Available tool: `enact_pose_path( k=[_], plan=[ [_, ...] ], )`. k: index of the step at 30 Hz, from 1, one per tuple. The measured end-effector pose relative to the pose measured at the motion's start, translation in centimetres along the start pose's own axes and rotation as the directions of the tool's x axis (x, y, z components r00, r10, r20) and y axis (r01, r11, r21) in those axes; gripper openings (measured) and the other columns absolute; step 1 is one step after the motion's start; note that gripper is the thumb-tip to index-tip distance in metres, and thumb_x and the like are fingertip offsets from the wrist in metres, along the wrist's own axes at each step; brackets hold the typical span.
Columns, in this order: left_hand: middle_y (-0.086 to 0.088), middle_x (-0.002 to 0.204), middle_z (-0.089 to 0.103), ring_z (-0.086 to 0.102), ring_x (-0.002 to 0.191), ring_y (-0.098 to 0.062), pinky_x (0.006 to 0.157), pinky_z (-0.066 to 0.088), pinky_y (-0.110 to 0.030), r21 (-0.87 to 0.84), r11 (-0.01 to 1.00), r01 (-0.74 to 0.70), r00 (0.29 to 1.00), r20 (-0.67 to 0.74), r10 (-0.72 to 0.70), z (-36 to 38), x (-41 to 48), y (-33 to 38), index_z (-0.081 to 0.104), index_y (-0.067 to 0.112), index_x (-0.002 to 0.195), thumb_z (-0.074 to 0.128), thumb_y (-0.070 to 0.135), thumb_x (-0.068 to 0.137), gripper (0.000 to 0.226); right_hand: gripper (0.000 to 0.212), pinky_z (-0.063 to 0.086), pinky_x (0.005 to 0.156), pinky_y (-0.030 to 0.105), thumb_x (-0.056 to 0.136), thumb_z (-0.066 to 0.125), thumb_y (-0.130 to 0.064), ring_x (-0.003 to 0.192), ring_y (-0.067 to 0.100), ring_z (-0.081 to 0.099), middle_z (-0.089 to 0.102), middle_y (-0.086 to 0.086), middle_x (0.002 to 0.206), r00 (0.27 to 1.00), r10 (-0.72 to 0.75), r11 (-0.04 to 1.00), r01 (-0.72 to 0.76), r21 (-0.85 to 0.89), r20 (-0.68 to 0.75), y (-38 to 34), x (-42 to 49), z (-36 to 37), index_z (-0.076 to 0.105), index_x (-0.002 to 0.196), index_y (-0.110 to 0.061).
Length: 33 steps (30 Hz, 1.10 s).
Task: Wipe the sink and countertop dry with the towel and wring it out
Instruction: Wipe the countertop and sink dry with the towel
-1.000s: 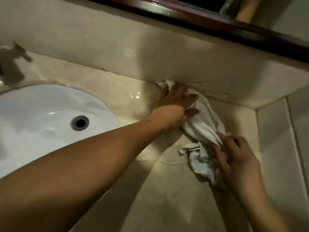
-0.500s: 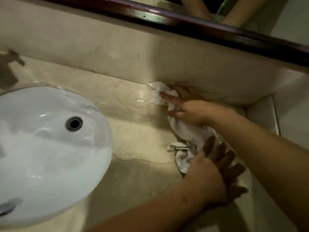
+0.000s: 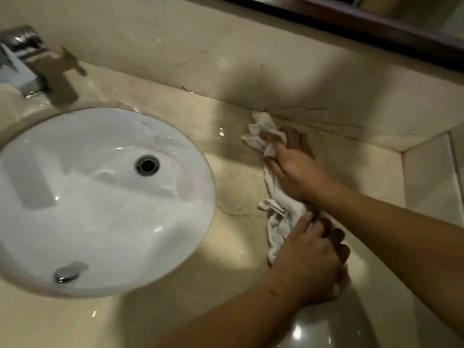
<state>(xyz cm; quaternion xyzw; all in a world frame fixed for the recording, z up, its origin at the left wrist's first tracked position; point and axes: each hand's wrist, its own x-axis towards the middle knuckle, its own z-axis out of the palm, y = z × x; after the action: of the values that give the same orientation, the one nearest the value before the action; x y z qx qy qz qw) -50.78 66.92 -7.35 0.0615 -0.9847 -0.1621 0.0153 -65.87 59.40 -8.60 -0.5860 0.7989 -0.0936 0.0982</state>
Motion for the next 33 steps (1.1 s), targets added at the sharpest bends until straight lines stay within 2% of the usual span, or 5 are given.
enact_pose_path(
  k=[11, 16, 20, 24, 33],
  plan=[
    [-0.003, 0.092, 0.061, 0.057, 0.103, -0.026, 0.119, 0.031, -0.045, -0.258, 0.95, -0.177, 0.969, -0.215, 0.122, 0.2, -17.0, -4.9, 0.069, 0.017, 0.077, 0.071, 0.034, 0.081, 0.018, 0.036, 0.055, 0.082, 0.045, 0.104, 0.045, -0.033, 0.114, 0.03, 0.051, 0.049, 0.012, 0.13, 0.94, 0.227, 0.967, -0.187, 0.17, -0.253, -13.1, -5.8, 3.2, 0.048, 0.14, -0.032],
    [-0.006, 0.146, 0.053, 0.021, 0.156, -0.027, 0.128, 0.005, -0.056, -0.229, 0.949, -0.218, 0.974, -0.106, 0.199, 0.4, -17.9, -2.5, 0.071, 0.021, 0.114, 0.059, 0.032, 0.093, 0.026, 0.031, 0.047, 0.087, 0.042, 0.103, 0.05, -0.023, 0.117, 0.037, 0.047, 0.047, 0.019, 0.127, 0.748, 0.503, 0.86, -0.483, 0.164, -0.433, -8.6, -14.4, 0.3, 0.054, 0.134, -0.023],
    [-0.009, 0.171, 0.019, 0.011, 0.157, -0.042, 0.118, 0.006, -0.076, -0.253, 0.96, 0.119, 0.992, -0.006, -0.125, 1.8, -16.9, 1.7, 0.03, 0.032, 0.16, 0.065, 0.055, 0.075, 0.094, 0.032, 0.044, 0.09, 0.046, 0.102, 0.051, -0.019, 0.116, 0.042, 0.044, 0.045, 0.024, 0.125, 0.67, 0.604, 0.766, -0.638, 0.081, -0.431, -4.3, -21.2, -0.7, 0.054, 0.134, -0.018],
    [-0.014, 0.164, 0.035, 0.026, 0.152, -0.047, 0.119, 0.019, -0.069, -0.277, 0.946, 0.169, 0.986, 0.049, -0.162, 3.8, -14.7, 5.9, 0.024, 0.029, 0.162, 0.051, 0.068, 0.077, 0.097, 0.038, 0.035, 0.087, 0.048, 0.096, 0.043, -0.019, 0.105, 0.046, 0.045, 0.051, 0.03, 0.122, 0.593, 0.66, 0.668, -0.745, -0.003, -0.461, 0.0, -25.1, 0.3, 0.061, 0.129, -0.015],
    [-0.013, 0.132, 0.068, 0.056, 0.136, -0.036, 0.104, 0.054, -0.048, -0.239, 0.96, 0.146, 0.985, -0.05, -0.163, 6.5, -13.2, 12.3, 0.051, 0.028, 0.146, 0.064, 0.055, 0.093, 0.061, 0.045, 0.035, 0.117, 0.051, 0.105, 0.048, -0.019, 0.137, 0.037, 0.04, 0.036, 0.017, 0.151, 0.699, 0.637, 0.771, -0.591, 0.239, -0.325, 3.7, -26.5, 1.3, 0.045, 0.149, -0.016]
  ],
)
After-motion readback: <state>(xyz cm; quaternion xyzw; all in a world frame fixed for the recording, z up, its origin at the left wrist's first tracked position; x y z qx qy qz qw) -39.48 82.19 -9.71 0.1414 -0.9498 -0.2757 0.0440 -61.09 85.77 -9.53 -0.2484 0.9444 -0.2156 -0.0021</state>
